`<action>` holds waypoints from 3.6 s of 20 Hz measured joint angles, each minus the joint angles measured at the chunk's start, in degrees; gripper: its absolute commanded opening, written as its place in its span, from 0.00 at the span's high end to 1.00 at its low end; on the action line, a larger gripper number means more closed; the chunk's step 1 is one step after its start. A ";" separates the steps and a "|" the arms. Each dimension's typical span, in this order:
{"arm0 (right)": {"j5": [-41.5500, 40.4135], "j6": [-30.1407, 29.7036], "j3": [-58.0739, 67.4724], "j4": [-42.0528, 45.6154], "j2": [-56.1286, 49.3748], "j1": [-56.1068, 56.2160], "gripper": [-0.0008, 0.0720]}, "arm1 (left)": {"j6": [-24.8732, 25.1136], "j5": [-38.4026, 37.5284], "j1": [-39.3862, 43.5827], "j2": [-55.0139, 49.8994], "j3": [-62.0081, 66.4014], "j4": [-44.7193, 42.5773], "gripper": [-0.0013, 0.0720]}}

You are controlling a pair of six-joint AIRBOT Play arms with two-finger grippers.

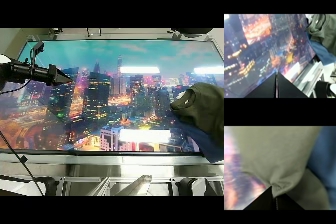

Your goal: Fold the shirts.

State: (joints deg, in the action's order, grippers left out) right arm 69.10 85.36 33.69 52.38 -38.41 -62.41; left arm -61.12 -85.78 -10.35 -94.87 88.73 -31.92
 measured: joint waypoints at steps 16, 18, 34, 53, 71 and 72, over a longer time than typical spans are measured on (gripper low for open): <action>-7.91 1.90 -3.30 2.49 4.15 -5.64 0.02 | 0.20 0.37 0.90 0.00 0.00 0.02 0.97; -6.67 1.57 -2.60 6.03 4.15 -5.68 0.02 | 0.22 0.50 0.87 0.00 0.00 0.04 0.97; -1.79 -11.50 13.16 -27.54 2.80 -0.33 0.81 | 0.57 1.84 0.83 0.00 0.00 0.50 0.97; 5.03 -16.28 -9.88 -21.29 16.90 16.31 0.97 | 3.65 0.85 12.26 6.58 -14.47 0.55 0.97; 8.44 -16.44 -11.58 -22.45 17.68 28.04 0.97 | 5.14 7.58 16.15 28.46 -41.24 0.44 0.97; 8.46 -16.46 -11.58 -22.47 17.70 28.04 0.97 | 5.14 7.67 16.15 29.20 -41.42 0.44 0.97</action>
State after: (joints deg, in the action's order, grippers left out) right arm 77.56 68.90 22.11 29.91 -20.71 -34.37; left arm -55.99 -78.11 5.80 -65.67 47.31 -31.48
